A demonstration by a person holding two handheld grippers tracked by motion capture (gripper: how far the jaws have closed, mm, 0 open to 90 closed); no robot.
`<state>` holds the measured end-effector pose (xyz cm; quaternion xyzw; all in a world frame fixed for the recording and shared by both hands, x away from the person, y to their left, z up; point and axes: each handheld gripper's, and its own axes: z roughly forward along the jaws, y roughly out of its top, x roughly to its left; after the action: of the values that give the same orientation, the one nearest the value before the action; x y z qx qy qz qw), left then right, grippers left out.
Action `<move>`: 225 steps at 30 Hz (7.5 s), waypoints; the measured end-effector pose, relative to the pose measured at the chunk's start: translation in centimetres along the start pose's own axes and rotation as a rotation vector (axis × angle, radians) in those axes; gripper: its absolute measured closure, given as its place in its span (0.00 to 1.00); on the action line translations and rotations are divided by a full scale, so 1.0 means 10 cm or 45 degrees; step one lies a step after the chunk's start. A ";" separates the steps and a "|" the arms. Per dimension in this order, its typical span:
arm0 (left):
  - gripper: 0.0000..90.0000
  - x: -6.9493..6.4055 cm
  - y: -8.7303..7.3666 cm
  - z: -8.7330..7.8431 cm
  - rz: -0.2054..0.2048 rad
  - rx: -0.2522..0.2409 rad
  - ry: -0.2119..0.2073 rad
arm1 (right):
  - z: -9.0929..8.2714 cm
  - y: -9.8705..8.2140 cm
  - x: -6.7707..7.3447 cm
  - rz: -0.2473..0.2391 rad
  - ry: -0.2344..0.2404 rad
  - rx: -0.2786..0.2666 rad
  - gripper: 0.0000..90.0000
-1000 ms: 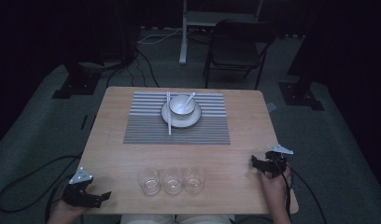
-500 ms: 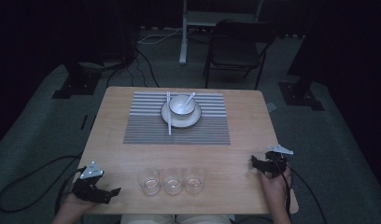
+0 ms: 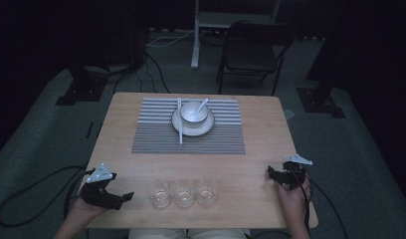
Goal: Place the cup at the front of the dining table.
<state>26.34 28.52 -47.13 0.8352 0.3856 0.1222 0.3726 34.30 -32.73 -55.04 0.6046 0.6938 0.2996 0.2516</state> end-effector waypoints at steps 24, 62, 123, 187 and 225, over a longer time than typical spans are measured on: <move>0.00 -0.29 0.66 0.21 0.180 0.008 -0.085 | 0.00 0.00 0.00 -0.003 0.000 -0.001 0.13; 0.01 -1.32 1.48 1.16 0.563 0.267 -0.348 | 0.00 0.00 0.00 -0.001 0.000 0.000 0.13; 0.20 -1.72 1.64 1.69 0.772 0.474 -0.290 | -0.01 -0.01 0.00 -0.004 0.003 -0.001 0.13; 0.20 0.05 1.63 1.16 0.223 0.408 0.195 | -0.01 -0.01 0.00 -0.003 0.002 -0.002 0.13; 0.20 0.92 2.11 1.71 -0.262 0.369 0.455 | 0.00 0.00 -0.01 -0.003 0.002 -0.001 0.13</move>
<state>52.59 17.31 -44.60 0.8013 0.5419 0.1728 0.1853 34.25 -32.80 -55.05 0.6035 0.6945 0.3002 0.2517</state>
